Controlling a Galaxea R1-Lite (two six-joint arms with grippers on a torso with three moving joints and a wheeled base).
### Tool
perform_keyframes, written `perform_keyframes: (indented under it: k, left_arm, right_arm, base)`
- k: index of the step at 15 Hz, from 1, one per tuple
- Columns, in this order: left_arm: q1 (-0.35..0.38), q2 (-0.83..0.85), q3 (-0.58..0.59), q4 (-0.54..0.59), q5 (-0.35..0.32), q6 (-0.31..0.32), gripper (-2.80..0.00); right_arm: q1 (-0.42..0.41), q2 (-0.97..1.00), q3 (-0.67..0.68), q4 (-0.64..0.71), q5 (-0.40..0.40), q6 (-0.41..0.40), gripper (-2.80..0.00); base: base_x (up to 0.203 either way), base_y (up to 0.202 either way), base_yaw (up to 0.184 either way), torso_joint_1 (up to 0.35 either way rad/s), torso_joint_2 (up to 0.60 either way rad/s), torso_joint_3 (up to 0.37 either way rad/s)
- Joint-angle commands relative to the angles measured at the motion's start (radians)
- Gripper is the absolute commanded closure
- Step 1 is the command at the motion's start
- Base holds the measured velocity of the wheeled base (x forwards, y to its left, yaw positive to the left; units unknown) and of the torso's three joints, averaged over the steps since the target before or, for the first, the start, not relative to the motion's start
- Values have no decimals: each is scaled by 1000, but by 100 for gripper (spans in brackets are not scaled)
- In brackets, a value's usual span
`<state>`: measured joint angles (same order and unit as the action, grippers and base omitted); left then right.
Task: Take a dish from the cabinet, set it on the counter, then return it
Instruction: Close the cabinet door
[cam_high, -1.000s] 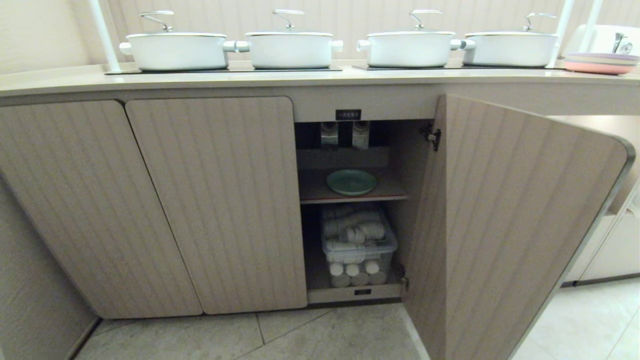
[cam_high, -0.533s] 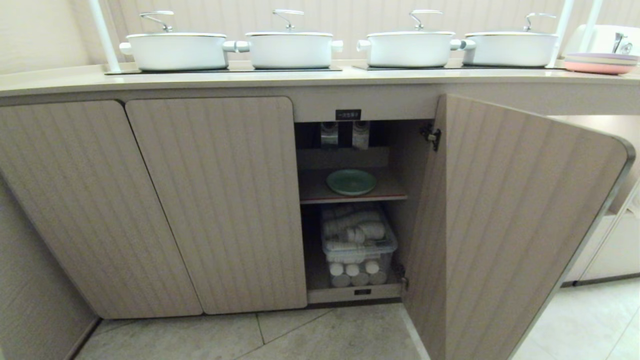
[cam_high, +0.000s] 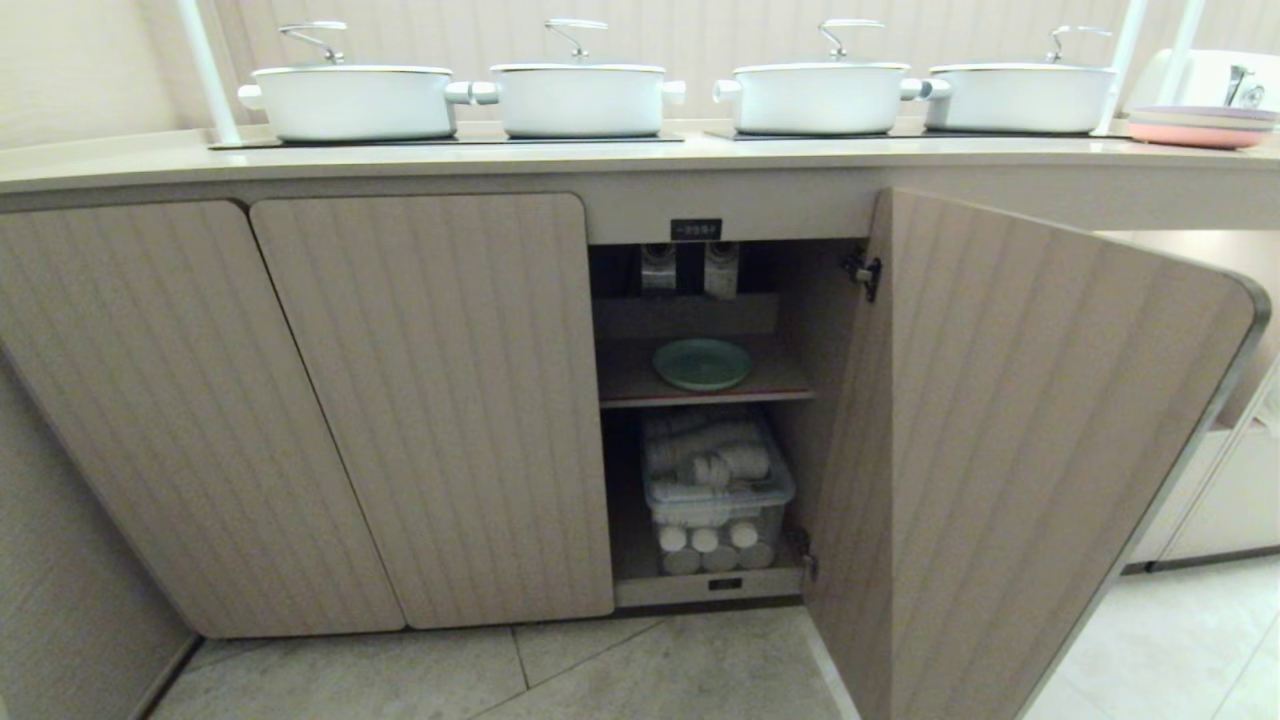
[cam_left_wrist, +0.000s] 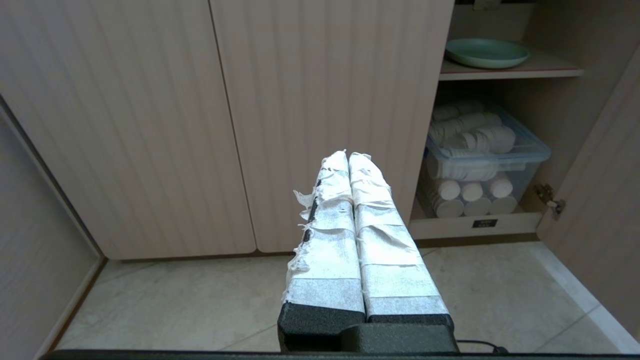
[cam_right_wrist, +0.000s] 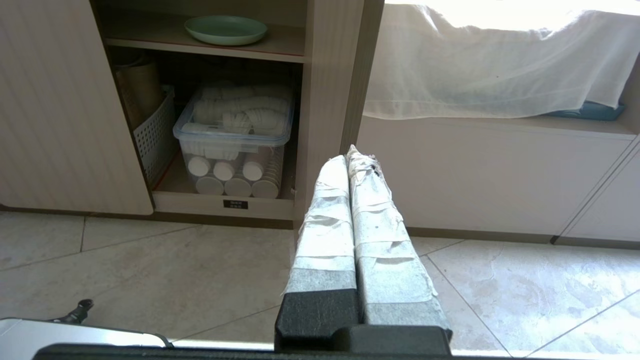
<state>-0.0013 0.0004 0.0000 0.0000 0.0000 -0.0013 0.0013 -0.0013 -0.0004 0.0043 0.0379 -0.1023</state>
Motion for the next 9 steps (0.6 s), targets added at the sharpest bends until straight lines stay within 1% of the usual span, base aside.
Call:
perform_keyframes:
  k: [1, 9]
  left_arm:
    - [1, 0, 0, 0, 0, 1, 0]
    - [1, 0, 0, 0, 0, 0, 0]
  right_arm:
    - [0, 1, -1, 0, 0, 0, 0]
    - [0, 1, 0, 0, 0, -2, 0]
  base:
    - [0, 0, 0, 0, 0, 0]
    - [0, 0, 0, 0, 0, 0]
